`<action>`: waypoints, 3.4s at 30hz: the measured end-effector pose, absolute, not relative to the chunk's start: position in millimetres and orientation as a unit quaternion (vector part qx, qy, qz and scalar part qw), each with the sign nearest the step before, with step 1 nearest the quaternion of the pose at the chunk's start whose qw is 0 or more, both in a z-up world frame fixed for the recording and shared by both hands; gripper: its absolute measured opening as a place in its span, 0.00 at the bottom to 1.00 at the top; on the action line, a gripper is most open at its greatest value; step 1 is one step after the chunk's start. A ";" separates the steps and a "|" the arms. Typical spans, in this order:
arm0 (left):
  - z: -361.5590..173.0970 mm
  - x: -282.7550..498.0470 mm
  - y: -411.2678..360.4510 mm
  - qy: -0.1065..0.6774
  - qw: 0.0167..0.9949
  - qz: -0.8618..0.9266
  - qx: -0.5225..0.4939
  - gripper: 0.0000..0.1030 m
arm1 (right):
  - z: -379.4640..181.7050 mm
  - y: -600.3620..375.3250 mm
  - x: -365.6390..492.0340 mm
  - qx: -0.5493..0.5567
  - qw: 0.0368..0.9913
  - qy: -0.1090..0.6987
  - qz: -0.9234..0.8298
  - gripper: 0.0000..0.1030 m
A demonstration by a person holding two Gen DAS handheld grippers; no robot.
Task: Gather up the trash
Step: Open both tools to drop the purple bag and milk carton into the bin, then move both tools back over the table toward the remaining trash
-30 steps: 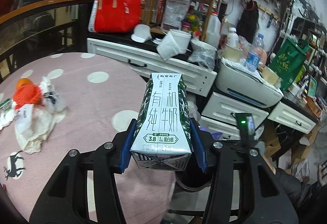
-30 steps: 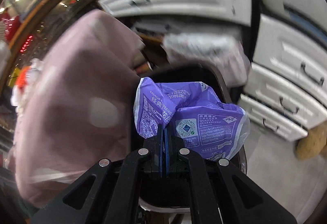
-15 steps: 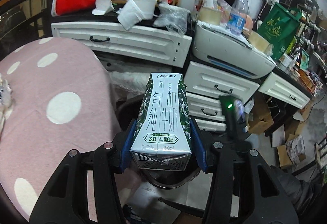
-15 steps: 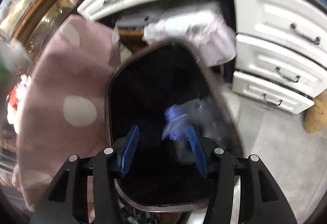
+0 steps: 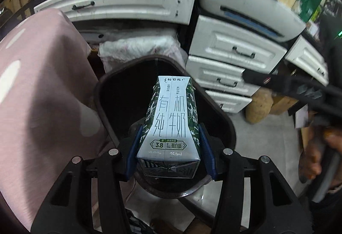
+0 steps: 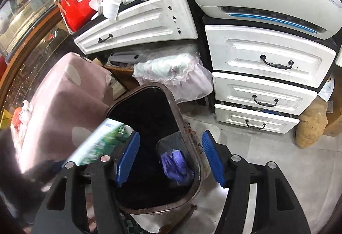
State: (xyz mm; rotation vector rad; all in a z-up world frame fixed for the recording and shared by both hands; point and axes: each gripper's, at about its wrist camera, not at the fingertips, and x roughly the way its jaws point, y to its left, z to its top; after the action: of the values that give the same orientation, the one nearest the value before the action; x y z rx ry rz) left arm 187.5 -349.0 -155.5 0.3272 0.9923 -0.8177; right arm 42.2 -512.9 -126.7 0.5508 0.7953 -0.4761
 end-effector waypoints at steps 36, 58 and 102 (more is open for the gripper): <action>-150.0 170.5 -342.7 0.460 0.791 -0.371 0.159 0.86 | -76.4 -499.2 34.9 0.210 0.888 0.327 -0.245 0.77; -13.8 173.1 -153.5 0.300 0.920 -0.245 0.055 0.94 | -11.8 -367.7 110.2 0.115 0.946 0.289 -0.095 0.84; -42.7 227.7 47.5 0.355 0.934 -0.026 -0.035 0.94 | -25.0 -128.7 348.0 0.015 0.907 0.385 0.173 0.80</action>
State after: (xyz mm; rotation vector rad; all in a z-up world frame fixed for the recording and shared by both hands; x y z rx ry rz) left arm 227.7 47.5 -42.7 -0.0726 0.7251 -0.0539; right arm 348.0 -128.7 -25.0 0.0317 0.7946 0.3569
